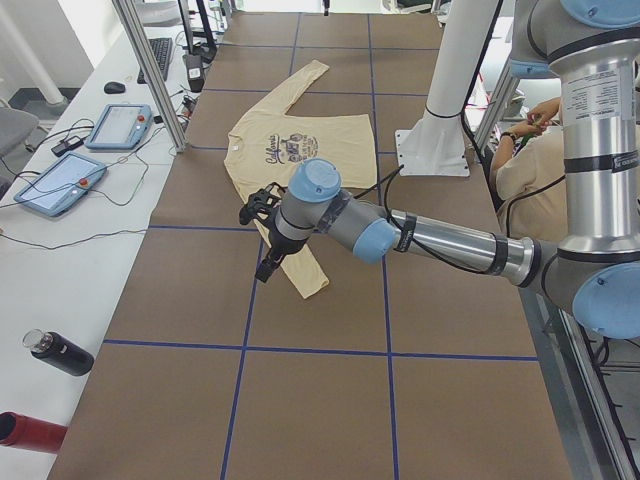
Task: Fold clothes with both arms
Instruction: 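Move the right gripper toward the sleeve cuff nearest it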
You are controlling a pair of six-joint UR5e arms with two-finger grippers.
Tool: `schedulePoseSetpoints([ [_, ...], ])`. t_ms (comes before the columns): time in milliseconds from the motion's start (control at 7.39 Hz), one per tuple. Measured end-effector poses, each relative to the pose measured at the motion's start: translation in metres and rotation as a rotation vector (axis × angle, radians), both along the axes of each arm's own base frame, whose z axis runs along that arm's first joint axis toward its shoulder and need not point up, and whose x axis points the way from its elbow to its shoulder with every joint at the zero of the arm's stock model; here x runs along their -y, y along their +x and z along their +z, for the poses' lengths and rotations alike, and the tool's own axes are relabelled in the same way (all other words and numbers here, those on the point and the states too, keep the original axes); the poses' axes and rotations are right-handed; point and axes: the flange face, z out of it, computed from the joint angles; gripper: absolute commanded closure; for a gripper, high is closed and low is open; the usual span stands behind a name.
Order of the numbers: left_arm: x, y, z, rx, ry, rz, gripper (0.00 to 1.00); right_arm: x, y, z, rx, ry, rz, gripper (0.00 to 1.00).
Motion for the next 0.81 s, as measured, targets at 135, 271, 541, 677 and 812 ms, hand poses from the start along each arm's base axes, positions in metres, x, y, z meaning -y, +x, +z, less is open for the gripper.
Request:
schedulePoseSetpoints([
  [135, 0.0007, 0.0001, 0.0013, 0.000, -0.011, 0.000, 0.00, 0.0016, 0.0002, 0.0006, -0.012, 0.001, 0.000, 0.00],
  [271, 0.0014, 0.0003, 0.0024, 0.000, -0.018, 0.000, 0.00, 0.0026, -0.0004, 0.0011, -0.015, 0.000, -0.001, 0.00],
  [541, -0.0008, 0.0004, 0.0033, -0.004, -0.025, 0.003, 0.00, 0.0044, -0.0024, -0.0001, -0.013, 0.005, -0.004, 0.00],
  [677, -0.0042, 0.0000, 0.0038, -0.005, -0.023, 0.006, 0.00, 0.0061, -0.0033, -0.0004, -0.016, 0.009, -0.005, 0.00],
  [812, -0.0081, -0.0005, 0.0057, -0.005, -0.023, 0.008, 0.00, 0.0075, -0.0043, -0.0011, -0.020, 0.014, -0.006, 0.00],
])
